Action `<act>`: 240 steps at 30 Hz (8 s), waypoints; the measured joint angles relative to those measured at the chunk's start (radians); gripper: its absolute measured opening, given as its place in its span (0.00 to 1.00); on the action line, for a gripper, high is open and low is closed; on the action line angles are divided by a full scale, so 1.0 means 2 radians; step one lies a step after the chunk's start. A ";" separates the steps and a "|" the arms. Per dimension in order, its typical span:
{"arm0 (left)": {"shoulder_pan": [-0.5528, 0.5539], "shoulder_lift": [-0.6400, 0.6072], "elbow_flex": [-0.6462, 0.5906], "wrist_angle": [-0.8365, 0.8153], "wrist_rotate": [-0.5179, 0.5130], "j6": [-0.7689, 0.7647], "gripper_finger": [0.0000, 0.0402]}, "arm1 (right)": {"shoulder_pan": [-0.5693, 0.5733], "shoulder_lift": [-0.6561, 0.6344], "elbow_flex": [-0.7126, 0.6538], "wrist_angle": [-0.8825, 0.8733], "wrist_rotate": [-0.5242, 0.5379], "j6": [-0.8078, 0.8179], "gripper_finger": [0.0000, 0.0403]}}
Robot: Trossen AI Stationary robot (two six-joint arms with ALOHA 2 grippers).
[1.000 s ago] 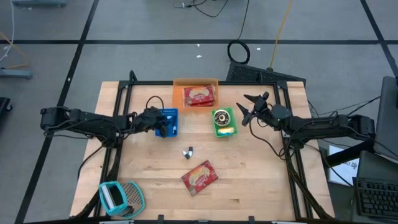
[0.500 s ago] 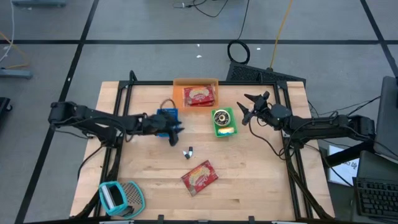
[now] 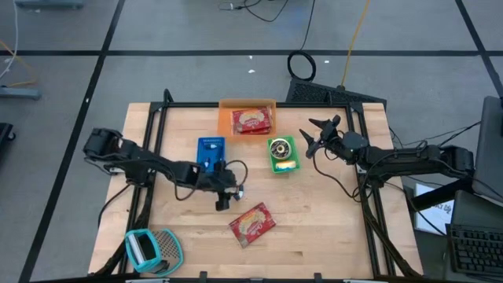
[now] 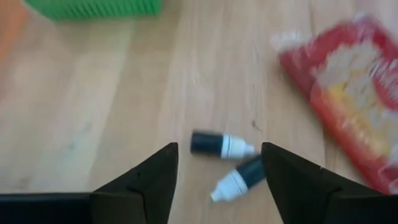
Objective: Pick & Place Food Item
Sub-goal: Put the green food coloring bottle into the blue bin, then put the red popcorn bag into the orange bin
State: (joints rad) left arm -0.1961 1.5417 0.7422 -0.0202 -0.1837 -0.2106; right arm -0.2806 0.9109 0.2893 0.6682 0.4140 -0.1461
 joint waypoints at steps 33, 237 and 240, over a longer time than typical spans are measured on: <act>-0.027 0.087 0.000 0.025 0.029 0.089 0.55 | 0.000 0.000 0.000 0.000 0.000 0.069 0.60; 0.053 -0.150 -0.009 0.017 -0.152 -0.042 0.46 | 0.419 0.451 0.372 -0.193 0.002 -0.037 0.15; 0.053 -0.150 -0.009 0.017 -0.152 -0.042 0.46 | 0.420 0.451 0.372 -0.239 0.004 -0.038 0.29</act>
State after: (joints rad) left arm -0.0902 1.2411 0.7235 0.0143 -0.4885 -0.2943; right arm 0.5595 1.8122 1.0340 0.1899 0.4221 -0.2214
